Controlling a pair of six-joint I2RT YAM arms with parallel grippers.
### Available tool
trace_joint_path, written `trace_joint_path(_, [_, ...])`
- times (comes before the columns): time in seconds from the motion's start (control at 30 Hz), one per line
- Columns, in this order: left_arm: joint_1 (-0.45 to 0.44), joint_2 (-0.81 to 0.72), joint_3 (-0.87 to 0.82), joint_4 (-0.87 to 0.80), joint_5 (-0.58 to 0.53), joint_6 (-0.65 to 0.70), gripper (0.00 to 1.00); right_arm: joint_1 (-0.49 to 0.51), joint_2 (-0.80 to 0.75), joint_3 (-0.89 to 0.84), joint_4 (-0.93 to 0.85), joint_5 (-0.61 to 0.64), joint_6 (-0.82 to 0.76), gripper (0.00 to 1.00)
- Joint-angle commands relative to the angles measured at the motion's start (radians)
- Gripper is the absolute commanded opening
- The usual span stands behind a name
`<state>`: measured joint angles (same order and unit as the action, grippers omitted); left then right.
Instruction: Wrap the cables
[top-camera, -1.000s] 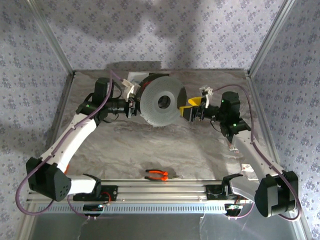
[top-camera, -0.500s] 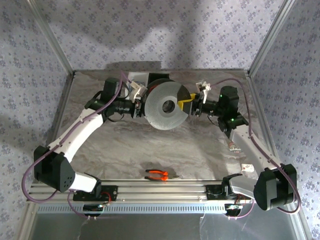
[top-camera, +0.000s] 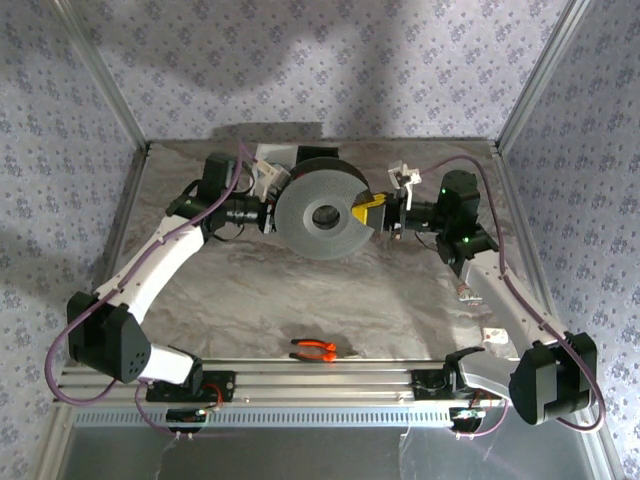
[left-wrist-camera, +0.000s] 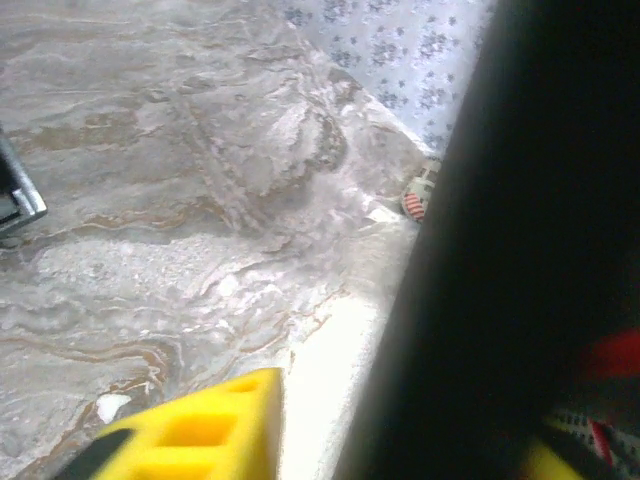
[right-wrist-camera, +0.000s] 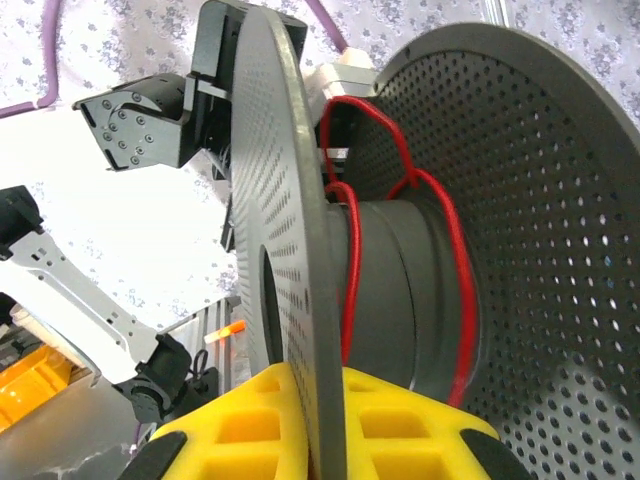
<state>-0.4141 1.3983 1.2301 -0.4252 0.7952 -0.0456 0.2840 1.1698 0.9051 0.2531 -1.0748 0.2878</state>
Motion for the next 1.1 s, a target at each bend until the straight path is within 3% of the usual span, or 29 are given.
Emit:
trace_joint_path(0.0, [-0.026,-0.03,0.055,0.0,0.015,0.012,0.45,0.007,0.002,0.021,-0.008,0.131,-0.033,0.0])
trace_joint_path(0.17, [-0.001,-0.041,0.052,-0.038,-0.051,0.026,0.61,0.006,-0.024,0.024,-0.016,0.122,-0.04,0.0])
trace_joint_path(0.5, [0.085,-0.074,0.037,-0.119,-0.208,0.04,0.74,-0.015,-0.047,0.021,-0.046,0.117,-0.056,0.0])
trace_joint_path(0.7, [0.107,-0.103,0.015,-0.124,-0.208,0.047,0.79,-0.025,-0.05,0.021,-0.036,0.115,-0.05,0.0])
trace_joint_path(0.73, [0.109,-0.106,0.01,-0.117,-0.198,0.046,0.89,-0.027,-0.05,0.021,-0.033,0.115,-0.047,0.0])
trace_joint_path(0.77, [0.11,-0.11,0.004,-0.11,-0.189,0.046,0.92,-0.026,-0.049,0.021,-0.03,0.113,-0.046,0.0])
trace_joint_path(1.07, [0.13,-0.135,-0.009,-0.091,-0.229,0.022,0.99,-0.032,-0.046,0.022,-0.055,0.124,-0.039,0.0])
